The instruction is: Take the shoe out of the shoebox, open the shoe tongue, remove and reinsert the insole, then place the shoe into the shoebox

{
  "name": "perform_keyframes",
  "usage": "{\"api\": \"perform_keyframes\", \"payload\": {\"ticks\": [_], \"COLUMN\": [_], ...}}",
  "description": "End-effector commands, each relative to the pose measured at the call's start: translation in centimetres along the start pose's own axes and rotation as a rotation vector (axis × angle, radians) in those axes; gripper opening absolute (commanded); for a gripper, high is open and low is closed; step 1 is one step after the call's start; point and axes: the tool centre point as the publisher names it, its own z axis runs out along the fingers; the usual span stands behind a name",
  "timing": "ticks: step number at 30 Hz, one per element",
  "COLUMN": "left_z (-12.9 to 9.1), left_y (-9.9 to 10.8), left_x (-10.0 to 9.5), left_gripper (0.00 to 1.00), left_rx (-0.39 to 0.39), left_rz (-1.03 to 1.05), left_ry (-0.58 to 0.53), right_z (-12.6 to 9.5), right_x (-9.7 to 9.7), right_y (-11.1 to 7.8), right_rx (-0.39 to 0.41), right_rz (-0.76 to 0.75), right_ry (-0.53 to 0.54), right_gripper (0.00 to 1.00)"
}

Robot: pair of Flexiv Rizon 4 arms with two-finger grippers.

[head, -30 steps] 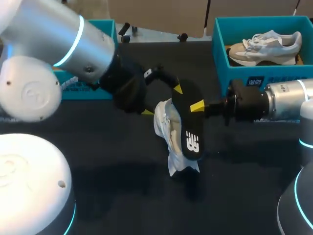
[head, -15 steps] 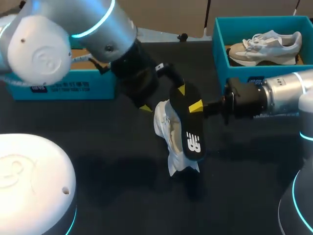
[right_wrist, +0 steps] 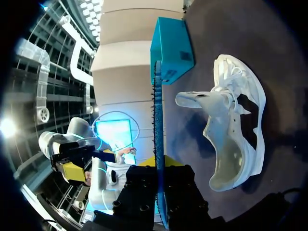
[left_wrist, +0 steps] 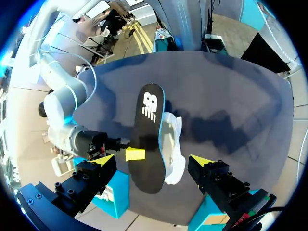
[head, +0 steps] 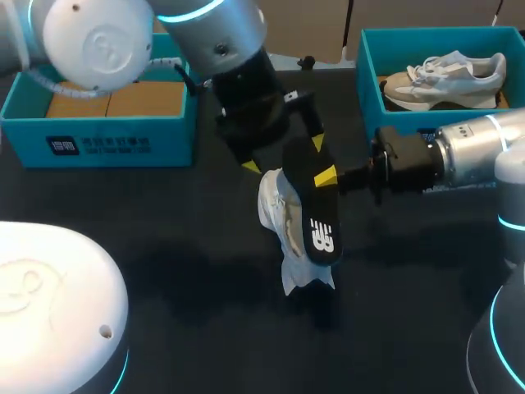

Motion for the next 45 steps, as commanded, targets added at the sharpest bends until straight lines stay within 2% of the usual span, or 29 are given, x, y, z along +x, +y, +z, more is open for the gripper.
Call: {"api": "perform_keyframes", "payload": {"ticks": [1, 12, 21, 36, 39, 45], "left_z": [-0.3, -0.6, 0.2, 0.5, 0.4, 0.5], "left_y": [0.6, 1.0, 1.8, 2.1, 1.9, 2.0], "left_x": [-0.9, -2.0, -3.2, -3.1, -3.1, -2.8], "left_gripper": [1.0, 1.0, 1.0, 1.0, 1.0, 1.0], "left_rx": [-0.009, -0.018, -0.027, -0.037, -0.04, -0.074], "left_rz": [0.011, 0.011, 0.02, 0.006, -0.003, -0.019], "left_ry": [0.182, 0.2, 0.199, 0.181, 0.164, 0.054], "right_z": [0.1, 0.2, 0.8, 0.7, 0.6, 0.1], "right_x": [-0.2, 1.6, 1.8, 1.9, 1.9, 2.0], "right_y": [-0.5, -1.1, -1.4, -1.7, -1.7, -1.8], "right_rx": [-0.03, -0.027, -0.029, -0.03, -0.027, -0.029], "right_rz": [-0.007, -0.03, -0.043, -0.052, -0.05, -0.052], "right_ry": [0.042, 0.062, 0.092, 0.101, 0.102, 0.103], "right_gripper": [0.0, 0.0, 0.0, 0.0, 0.0, 0.0]}}
